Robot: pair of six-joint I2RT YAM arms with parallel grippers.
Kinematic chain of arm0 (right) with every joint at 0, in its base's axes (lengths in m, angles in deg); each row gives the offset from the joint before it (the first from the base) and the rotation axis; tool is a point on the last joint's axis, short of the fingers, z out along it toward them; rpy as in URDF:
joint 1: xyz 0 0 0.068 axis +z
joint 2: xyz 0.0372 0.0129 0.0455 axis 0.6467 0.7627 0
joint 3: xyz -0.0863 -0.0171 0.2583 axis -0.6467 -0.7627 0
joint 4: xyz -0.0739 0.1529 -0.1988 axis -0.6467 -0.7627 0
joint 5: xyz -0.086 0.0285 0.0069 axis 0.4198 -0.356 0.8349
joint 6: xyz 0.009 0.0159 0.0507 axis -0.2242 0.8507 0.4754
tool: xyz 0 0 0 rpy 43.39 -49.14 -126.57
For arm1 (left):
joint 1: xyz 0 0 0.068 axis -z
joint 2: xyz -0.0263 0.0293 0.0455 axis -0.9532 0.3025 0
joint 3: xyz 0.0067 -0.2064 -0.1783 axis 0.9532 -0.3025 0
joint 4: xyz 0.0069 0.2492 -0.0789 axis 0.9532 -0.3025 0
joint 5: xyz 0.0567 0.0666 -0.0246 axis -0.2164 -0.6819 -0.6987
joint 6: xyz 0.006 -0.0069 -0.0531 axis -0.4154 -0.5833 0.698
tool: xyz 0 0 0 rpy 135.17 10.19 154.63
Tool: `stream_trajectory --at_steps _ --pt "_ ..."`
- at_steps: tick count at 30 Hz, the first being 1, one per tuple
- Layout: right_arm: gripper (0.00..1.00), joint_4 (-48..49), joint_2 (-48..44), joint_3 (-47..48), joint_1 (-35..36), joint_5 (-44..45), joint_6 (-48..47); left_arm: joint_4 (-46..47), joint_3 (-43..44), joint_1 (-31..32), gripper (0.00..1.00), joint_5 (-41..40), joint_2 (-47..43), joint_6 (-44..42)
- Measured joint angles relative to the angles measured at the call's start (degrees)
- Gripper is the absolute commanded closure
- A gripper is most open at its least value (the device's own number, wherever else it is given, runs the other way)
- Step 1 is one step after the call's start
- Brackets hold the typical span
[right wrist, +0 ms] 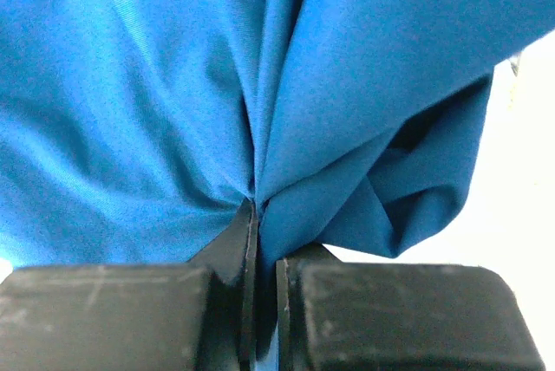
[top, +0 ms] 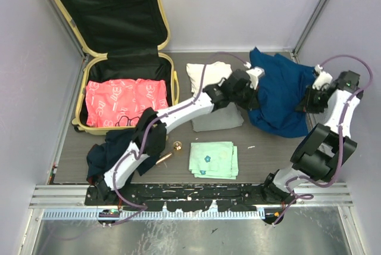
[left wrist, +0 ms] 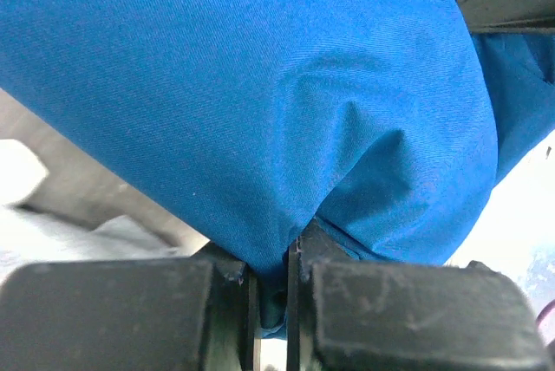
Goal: Pack the luggage
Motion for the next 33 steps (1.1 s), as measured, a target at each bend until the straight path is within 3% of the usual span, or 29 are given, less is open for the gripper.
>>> stream_trajectory --at_steps 5,15,26,33 --pt "0.99 2.8 -4.4 2.1 11.3 -0.2 7.1 -3.2 -4.6 -4.9 1.0 2.1 -8.2 -4.1" --pt "0.99 13.4 -4.8 7.4 36.0 1.0 25.4 -6.0 -24.7 -19.4 1.0 9.8 -30.2 -8.4" --pt "0.99 25.1 9.5 17.8 61.3 7.4 36.2 -16.0 -40.2 -39.1 1.0 13.4 -48.3 -16.3" --pt "0.99 28.8 24.3 32.5 73.2 9.7 39.6 -22.2 -46.1 -54.3 1.0 15.3 -55.3 -23.0"
